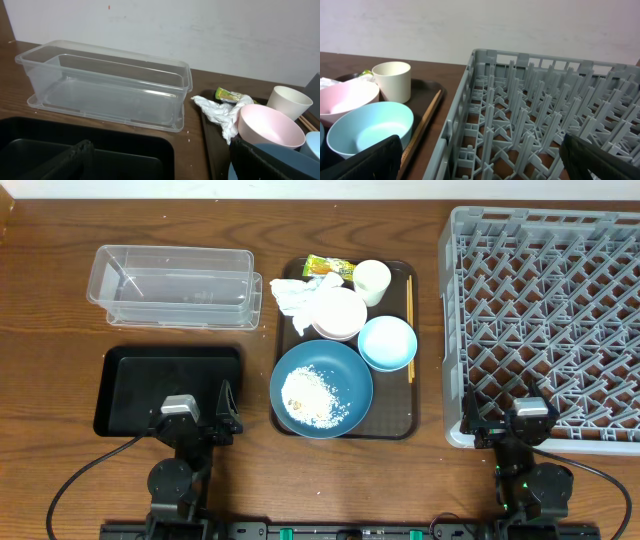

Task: Sort waste into correct bins and load items into the dishwasher rack

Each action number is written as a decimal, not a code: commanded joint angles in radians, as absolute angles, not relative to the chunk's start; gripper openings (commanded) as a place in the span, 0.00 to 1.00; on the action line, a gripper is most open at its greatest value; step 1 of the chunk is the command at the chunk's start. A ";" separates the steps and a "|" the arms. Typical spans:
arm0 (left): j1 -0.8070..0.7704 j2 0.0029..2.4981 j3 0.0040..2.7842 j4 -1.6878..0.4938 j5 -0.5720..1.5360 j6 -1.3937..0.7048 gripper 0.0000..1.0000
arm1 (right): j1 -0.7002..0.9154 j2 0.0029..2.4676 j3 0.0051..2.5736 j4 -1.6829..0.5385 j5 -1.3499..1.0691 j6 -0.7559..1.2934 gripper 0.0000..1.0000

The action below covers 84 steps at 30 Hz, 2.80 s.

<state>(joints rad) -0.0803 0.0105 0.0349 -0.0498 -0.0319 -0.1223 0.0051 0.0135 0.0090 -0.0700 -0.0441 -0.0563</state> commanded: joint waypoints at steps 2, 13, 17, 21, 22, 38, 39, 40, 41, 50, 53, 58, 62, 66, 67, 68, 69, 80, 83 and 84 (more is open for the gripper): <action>-0.076 0.004 0.004 -0.070 -0.037 -0.105 0.89 | 0.013 0.009 0.006 -0.072 -0.034 -0.065 0.99; -0.076 0.004 0.004 -0.070 -0.037 -0.105 0.89 | 0.013 0.009 0.006 -0.072 -0.034 -0.065 0.99; -0.076 0.004 0.004 -0.070 -0.037 -0.105 0.89 | 0.013 0.009 0.006 -0.072 -0.034 -0.065 0.99; -0.076 0.004 0.004 -0.069 -0.037 -0.105 0.89 | 0.013 0.009 0.006 -0.072 -0.034 -0.065 0.99; -0.076 0.004 0.004 -0.069 -0.037 -0.105 0.89 | 0.013 0.009 0.006 -0.072 -0.034 -0.065 0.99; -0.076 0.004 0.004 0.166 0.310 -0.719 0.89 | 0.013 0.009 0.006 -0.072 -0.034 -0.065 0.99; -0.076 0.004 0.004 0.203 0.311 -0.731 0.89 | 0.013 0.009 0.006 -0.072 -0.034 -0.065 0.99; -0.076 0.004 0.004 0.238 0.310 -0.731 0.89 | 0.013 0.009 0.006 -0.072 -0.034 -0.065 0.99; -0.076 0.004 0.005 0.282 0.309 -0.731 0.89 | 0.013 0.009 0.006 -0.072 -0.034 -0.065 0.99; -0.075 0.123 0.220 0.218 0.281 -0.598 0.89 | 0.013 0.009 0.006 -0.072 -0.034 -0.065 0.99; -0.075 0.305 0.428 -0.023 0.333 -0.461 0.89 | 0.013 0.009 0.006 -0.072 -0.033 -0.065 0.99; -0.075 0.738 0.860 -0.556 0.333 -0.244 0.89 | 0.013 0.009 0.006 -0.072 -0.034 -0.065 0.99; -0.075 1.034 1.149 -0.873 0.356 -0.245 0.89 | 0.013 0.009 0.006 -0.072 -0.034 -0.065 0.99; -0.093 1.212 1.264 -0.912 0.547 -0.227 0.89 | 0.013 0.009 0.006 -0.072 -0.034 -0.065 0.99; -0.114 1.237 1.265 -0.897 0.558 -0.218 0.89 | 0.013 0.009 0.006 -0.072 -0.034 -0.065 0.99; -0.138 1.255 1.265 -0.895 0.542 -0.217 0.89 | 0.013 0.009 0.006 -0.072 -0.034 -0.065 0.99; -0.175 1.273 1.265 -0.897 0.501 -0.218 0.89 | 0.013 0.009 0.006 -0.072 -0.034 -0.065 0.99; -0.655 1.426 1.265 -0.850 -0.001 -0.335 0.89 | 0.013 0.009 0.006 -0.072 -0.034 -0.065 0.99; -0.723 1.480 1.265 -0.817 0.012 -0.335 0.89 | 0.013 0.009 0.006 -0.072 -0.034 -0.065 0.99; -0.740 1.497 1.265 -0.810 0.015 -0.335 0.89 | 0.013 0.009 0.006 -0.072 -0.034 -0.065 0.99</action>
<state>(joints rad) -0.6994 1.4559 1.2469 -0.8185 0.0669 -0.3180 0.0051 0.0135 0.0086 -0.0696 -0.0437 -0.0563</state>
